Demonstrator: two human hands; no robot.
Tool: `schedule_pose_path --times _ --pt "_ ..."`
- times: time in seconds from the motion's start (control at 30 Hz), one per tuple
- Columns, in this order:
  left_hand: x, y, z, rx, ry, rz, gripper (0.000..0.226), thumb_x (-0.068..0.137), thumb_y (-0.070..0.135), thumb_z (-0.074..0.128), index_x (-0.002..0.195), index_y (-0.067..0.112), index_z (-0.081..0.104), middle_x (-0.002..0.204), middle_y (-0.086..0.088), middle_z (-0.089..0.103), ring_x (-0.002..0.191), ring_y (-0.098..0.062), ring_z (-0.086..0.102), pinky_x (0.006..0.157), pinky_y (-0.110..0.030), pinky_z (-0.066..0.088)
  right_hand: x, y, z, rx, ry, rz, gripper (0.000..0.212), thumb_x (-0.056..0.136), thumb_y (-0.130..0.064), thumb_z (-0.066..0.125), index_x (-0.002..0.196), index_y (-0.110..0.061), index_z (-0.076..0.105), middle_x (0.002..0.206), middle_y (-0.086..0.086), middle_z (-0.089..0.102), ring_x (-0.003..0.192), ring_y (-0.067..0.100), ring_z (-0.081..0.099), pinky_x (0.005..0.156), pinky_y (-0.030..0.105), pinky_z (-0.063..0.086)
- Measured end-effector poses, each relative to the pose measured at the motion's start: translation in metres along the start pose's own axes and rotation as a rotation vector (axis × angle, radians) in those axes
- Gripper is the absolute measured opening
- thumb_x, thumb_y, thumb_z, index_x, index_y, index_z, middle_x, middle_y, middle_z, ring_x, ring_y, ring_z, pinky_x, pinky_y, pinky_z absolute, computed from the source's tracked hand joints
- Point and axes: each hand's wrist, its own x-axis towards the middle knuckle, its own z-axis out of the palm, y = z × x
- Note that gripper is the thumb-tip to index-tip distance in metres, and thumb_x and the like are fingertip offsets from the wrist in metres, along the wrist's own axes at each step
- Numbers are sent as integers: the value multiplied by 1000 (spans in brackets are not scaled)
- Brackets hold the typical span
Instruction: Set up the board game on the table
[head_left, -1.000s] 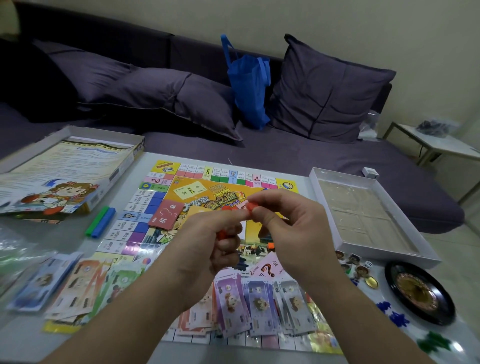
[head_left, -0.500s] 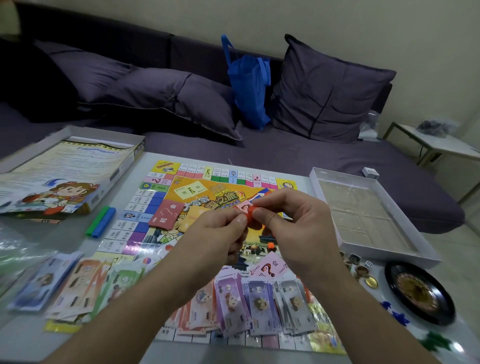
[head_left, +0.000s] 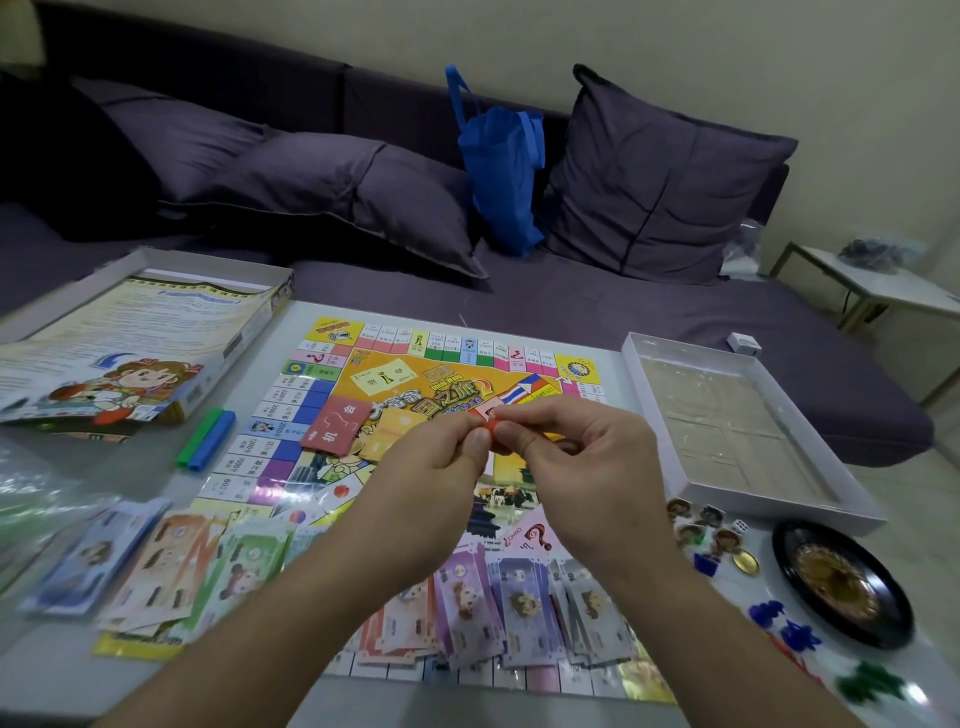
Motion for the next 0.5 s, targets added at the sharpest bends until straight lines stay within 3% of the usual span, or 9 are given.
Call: schedule_pose_path --times 0.1,0.23,0.33,0.43,0.5 --pt "1 -3 -1 -35 15 -24 27 111 29 42 97 32 65 72 12 54 69 -10 51 78 -49 57 -3 1 6 -37 7 -28 18 93 -15 79 109 -24 83 97 -15 80 96 7 76 85 32 63" --pt "5 -3 -4 -272 30 -146 26 111 23 44 103 16 68 76 -3 49 67 -15 48 67 -35 48 -4 0 6 -49 -71 2 30 99 -10 69 121 -28 79 111 -16 78 104 0 70 90 27 60" --pt "10 -3 -8 -506 23 -208 25 106 30 56 106 13 74 79 -4 51 60 -13 42 53 -25 39 -2 -4 2 -1 -179 46 43 100 -1 62 126 -32 76 117 -16 76 93 -3 63 85 21 52" --pt "15 -6 -9 -534 9 -214 27 101 37 64 101 15 78 81 -4 51 55 -12 38 46 -22 33 0 -7 -4 140 -271 113 53 99 8 58 131 -32 72 122 -14 74 111 7 68 97 28 55" --pt "18 -8 -8 -557 23 -235 28 100 37 66 97 11 78 80 -4 48 54 -11 35 44 -22 33 7 -5 -9 198 -256 156 59 97 13 56 136 -30 68 124 -11 74 118 8 67 97 31 57"
